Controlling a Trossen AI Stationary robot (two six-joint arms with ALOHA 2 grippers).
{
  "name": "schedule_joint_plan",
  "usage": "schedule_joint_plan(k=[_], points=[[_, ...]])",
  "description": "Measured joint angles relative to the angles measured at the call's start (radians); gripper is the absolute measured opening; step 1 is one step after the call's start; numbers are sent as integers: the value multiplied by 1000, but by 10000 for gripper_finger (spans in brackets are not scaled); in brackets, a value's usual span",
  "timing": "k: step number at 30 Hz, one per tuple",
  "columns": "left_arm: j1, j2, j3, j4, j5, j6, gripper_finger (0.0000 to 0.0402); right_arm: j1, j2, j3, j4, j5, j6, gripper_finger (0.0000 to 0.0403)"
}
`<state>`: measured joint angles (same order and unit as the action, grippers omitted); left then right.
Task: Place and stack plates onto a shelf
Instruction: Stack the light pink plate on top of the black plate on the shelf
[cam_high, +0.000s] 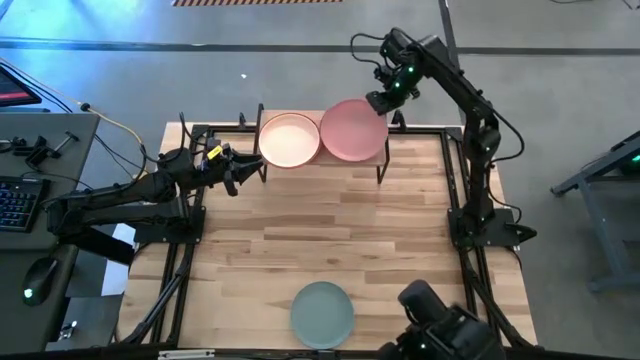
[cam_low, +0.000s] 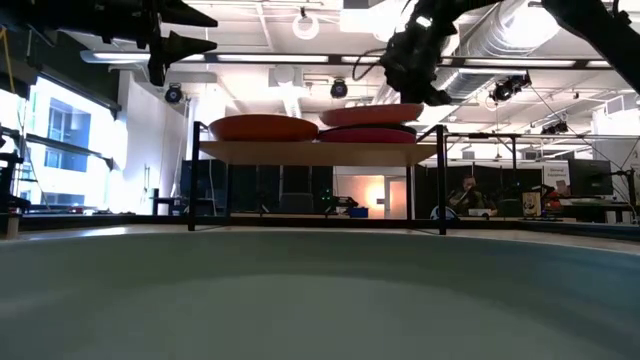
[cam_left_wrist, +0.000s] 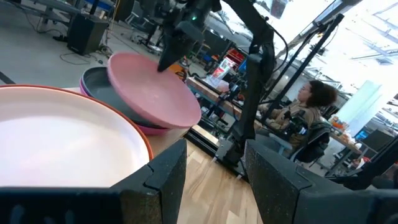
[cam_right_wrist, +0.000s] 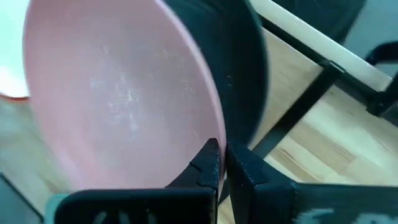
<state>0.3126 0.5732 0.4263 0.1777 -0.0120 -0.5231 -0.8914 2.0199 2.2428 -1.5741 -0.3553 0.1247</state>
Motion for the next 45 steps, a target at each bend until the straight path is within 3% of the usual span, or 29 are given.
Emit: schedule_joint_plan(k=[20, 30, 37, 41, 45], points=[[0, 0, 0, 0, 0, -26, 154, -12, 0, -33, 148, 9, 59, 0], [0, 0, 0, 0, 0, -26, 154, -11, 0, -33, 113, 78, 59, 0], [0, 0, 0, 0, 0, -26, 154, 7, 4, -33, 128, 66, 14, 2], [0, 0, 0, 0, 0, -26, 154, 23, 4, -33, 126, 67, -14, 28], [0, 0, 0, 0, 0, -26, 154, 25, 4, -33, 125, 111, -21, 80]])
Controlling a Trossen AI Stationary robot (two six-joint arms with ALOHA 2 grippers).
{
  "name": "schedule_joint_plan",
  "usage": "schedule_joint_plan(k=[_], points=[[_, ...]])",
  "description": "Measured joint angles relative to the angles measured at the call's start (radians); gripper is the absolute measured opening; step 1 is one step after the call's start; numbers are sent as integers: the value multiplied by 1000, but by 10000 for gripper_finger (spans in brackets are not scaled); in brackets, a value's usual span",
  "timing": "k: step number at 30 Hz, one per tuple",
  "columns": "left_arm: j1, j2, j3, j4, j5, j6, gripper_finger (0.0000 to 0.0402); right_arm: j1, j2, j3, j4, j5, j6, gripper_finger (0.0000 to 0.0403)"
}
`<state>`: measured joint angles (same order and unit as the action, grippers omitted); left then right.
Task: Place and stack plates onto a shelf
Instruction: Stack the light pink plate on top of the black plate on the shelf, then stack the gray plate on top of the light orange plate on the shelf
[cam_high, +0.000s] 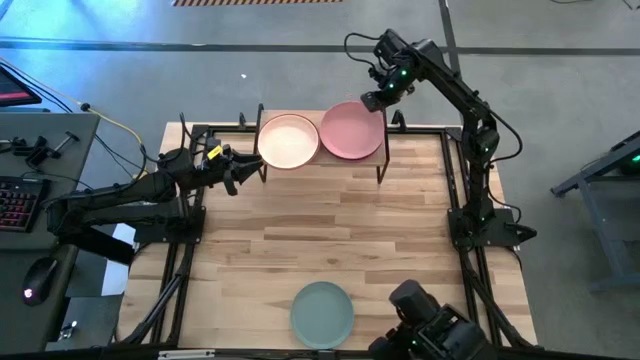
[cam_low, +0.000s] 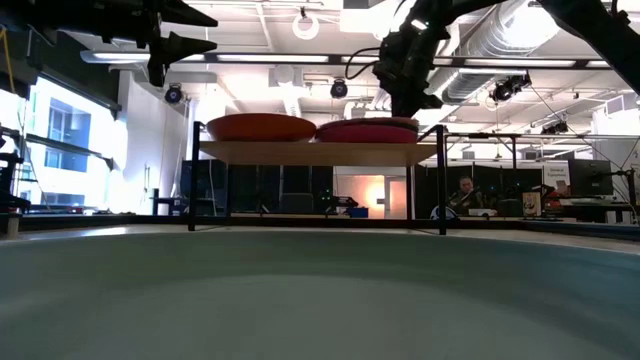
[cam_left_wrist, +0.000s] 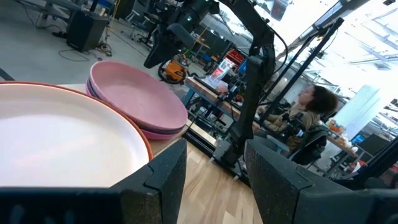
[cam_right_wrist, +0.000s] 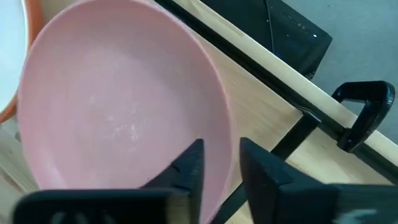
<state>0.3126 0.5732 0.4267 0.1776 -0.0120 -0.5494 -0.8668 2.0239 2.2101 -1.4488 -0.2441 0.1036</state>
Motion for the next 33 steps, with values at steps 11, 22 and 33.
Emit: schedule_joint_plan(k=[11, 22, 33], points=[[0, 0, 0, 0, -4, 1, 154, -10, -66, 0, -42, -10, -109, 178], [0, 0, 0, 0, -4, 9, 154, 80, -253, 0, -10, -93, -172, 181], [-1, 0, 0, 8, -41, 0, 154, 348, -697, -711, 527, -101, 62, 181]])
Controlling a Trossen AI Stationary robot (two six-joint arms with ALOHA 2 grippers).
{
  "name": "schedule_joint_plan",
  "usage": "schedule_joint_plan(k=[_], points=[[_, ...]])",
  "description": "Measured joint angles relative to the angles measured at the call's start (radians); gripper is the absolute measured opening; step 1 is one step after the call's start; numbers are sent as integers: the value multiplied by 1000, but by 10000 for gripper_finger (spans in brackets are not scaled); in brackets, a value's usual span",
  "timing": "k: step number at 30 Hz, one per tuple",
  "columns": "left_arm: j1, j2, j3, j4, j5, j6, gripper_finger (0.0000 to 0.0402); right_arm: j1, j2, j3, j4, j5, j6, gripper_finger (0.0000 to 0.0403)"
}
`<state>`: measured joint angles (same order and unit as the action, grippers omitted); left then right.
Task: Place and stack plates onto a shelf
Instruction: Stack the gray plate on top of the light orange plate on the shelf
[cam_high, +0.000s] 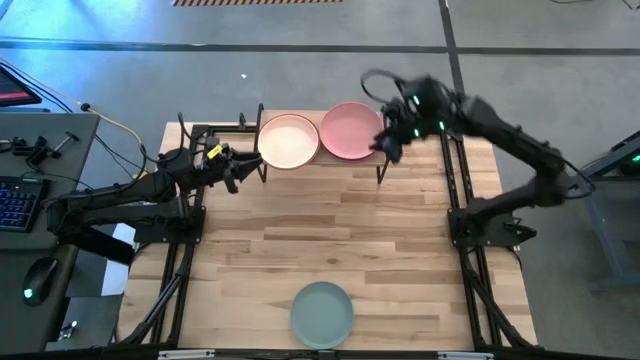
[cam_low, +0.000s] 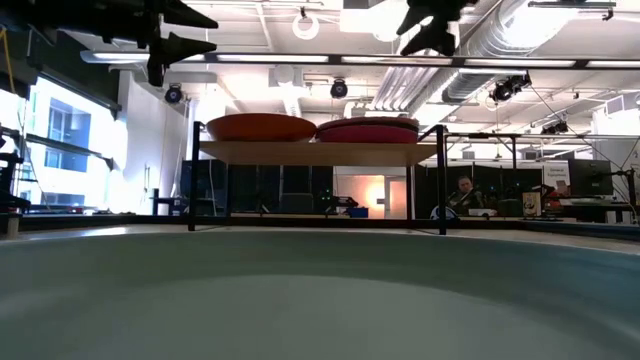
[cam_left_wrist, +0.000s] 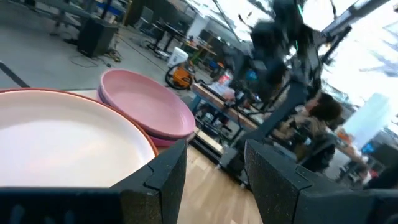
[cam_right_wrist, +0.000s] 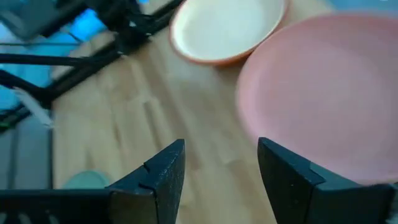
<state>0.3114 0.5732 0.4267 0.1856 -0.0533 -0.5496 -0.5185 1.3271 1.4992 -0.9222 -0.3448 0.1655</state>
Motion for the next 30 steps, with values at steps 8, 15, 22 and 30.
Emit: schedule_joint_plan(k=[8, 15, 22, 30], points=[[-169, 67, 1, 80, -38, -22, 152, 229, -325, -444, 451, 95, 337, 181], [-470, 226, 1, 153, -255, 24, 130, 411, -372, -524, 581, 262, 393, 181], [-504, 230, 1, 180, -335, 30, 124, 477, -339, -524, 570, 285, 447, 181], [-503, 192, 1, 183, -353, 66, 124, 689, -106, -524, 540, 221, 566, 181]])
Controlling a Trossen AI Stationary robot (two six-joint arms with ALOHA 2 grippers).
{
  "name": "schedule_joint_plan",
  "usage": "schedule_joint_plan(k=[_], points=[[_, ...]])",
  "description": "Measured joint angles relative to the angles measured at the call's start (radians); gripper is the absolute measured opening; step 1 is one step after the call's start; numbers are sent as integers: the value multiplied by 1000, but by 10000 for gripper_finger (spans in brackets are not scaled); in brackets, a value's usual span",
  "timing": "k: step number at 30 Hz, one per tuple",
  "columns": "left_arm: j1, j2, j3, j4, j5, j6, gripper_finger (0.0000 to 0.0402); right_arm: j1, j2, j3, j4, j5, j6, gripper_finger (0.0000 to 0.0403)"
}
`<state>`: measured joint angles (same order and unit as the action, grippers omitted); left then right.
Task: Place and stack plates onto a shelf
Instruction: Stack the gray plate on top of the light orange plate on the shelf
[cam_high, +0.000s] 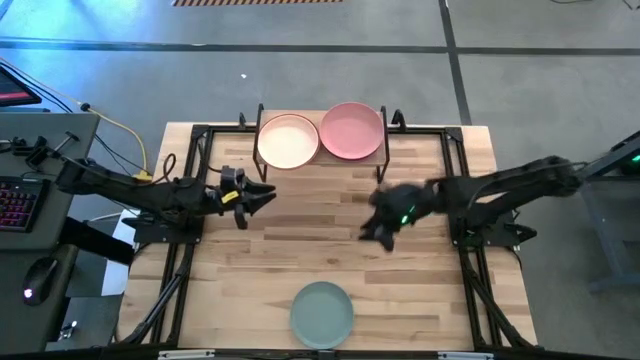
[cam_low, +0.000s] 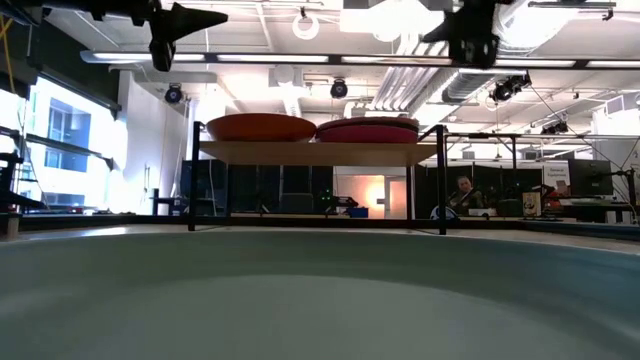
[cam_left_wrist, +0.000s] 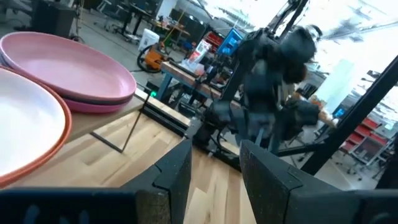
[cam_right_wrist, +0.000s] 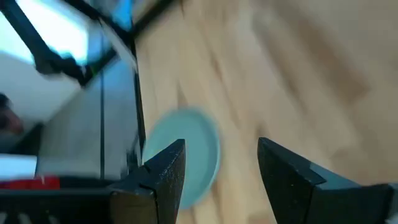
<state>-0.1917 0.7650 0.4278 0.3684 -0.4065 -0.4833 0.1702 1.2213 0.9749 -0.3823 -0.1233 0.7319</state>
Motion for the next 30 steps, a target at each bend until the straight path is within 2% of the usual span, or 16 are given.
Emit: schedule_joint_plan(k=[6, 10, 14, 17, 24, 27, 30], points=[[0, -12, 0, -6, 5, 48, 124, 180, 212, 0, 99, 58, 240, 181], [0, -12, 0, -7, 45, 141, 124, 290, 339, 6, 202, 127, 449, 181], [0, -12, 0, -6, 56, 216, 124, 349, 471, 95, 131, 129, 579, 181], [0, -12, 0, -6, 56, 222, 124, 357, 566, 214, 35, 118, 608, 181], [0, -12, 0, -7, 56, 207, 124, 330, 761, 446, -323, 118, 615, 181], [0, -12, 0, -6, 61, 175, 124, 316, 811, 471, -299, 78, 594, 181], [0, -18, 0, -8, 123, 154, 124, 312, 821, 478, -212, 36, 573, 181]])
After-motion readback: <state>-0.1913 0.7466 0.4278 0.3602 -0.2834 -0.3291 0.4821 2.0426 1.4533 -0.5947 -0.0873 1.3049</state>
